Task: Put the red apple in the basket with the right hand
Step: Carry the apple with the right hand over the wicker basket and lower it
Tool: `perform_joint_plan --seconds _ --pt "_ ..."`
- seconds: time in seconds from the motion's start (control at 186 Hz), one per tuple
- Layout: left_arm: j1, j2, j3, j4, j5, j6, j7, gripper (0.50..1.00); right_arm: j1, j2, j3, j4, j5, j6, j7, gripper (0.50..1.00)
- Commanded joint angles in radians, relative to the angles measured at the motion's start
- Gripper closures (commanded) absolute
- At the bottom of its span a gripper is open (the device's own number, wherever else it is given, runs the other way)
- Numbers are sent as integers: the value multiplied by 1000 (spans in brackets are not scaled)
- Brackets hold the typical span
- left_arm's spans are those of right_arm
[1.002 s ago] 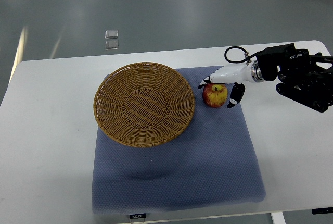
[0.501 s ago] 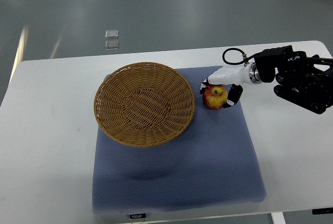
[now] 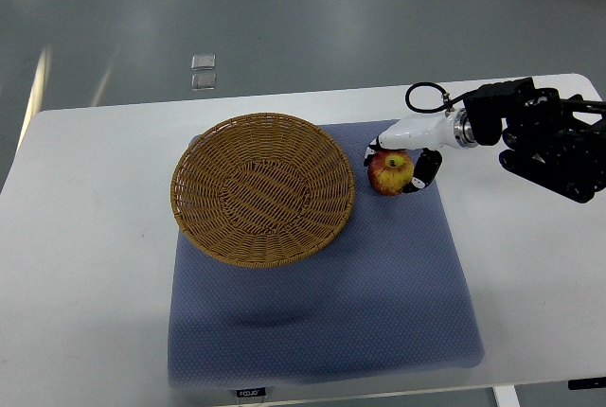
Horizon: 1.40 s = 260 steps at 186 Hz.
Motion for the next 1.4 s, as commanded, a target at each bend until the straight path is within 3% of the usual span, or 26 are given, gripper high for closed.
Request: perform_joint_plan --seconds 0.0,0.647,1.126,1.395 --pt "0 0 0 0 0 0 0 500 5 -2 2 0 0 0 0 783" --pt "0 0 0 0 0 0 0 500 143 12 5 -1 3 6 0 767" --pt "0 0 0 0 0 0 0 500 177 274 8 -17 15 1 0 754" --pt "0 0 0 0 0 0 0 500 141 312 -4 -52 14 9 0 746"
